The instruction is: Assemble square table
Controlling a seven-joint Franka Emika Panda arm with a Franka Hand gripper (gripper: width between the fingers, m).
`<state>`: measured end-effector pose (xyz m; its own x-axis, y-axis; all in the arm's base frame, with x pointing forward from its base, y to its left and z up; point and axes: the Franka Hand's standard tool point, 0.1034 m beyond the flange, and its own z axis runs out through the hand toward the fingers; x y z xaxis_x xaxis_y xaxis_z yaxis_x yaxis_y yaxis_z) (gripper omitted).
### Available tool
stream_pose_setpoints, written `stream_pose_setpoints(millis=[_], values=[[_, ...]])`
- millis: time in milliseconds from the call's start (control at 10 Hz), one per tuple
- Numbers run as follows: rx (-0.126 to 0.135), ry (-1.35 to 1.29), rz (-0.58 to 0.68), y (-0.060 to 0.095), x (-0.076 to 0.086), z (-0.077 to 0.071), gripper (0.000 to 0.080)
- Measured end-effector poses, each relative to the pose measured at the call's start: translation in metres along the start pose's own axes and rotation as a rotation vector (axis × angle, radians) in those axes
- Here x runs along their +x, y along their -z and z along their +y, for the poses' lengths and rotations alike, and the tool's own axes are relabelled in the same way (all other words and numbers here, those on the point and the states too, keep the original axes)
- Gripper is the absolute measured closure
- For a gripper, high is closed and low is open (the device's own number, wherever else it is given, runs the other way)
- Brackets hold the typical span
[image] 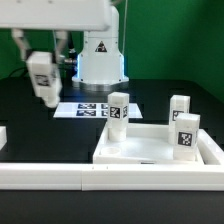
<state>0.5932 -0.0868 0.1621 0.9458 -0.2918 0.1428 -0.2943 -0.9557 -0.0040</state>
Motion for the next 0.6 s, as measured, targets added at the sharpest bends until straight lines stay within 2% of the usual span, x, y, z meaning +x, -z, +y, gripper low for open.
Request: stream_pose_setpoints(millis=[100, 200, 300, 600], values=[[0.005, -0.001, 0.047, 0.0037, 0.0068, -0.0194, 0.0508], [0.0, 0.023, 0.14, 0.0033, 0.0117, -0.0154, 0.0508], [-0.002, 0.016, 0.112, -0.002, 0.003, -0.012, 0.0508], [-0.004, 0.014, 0.12, -0.0028, 0.0043, -0.014, 0.0508]])
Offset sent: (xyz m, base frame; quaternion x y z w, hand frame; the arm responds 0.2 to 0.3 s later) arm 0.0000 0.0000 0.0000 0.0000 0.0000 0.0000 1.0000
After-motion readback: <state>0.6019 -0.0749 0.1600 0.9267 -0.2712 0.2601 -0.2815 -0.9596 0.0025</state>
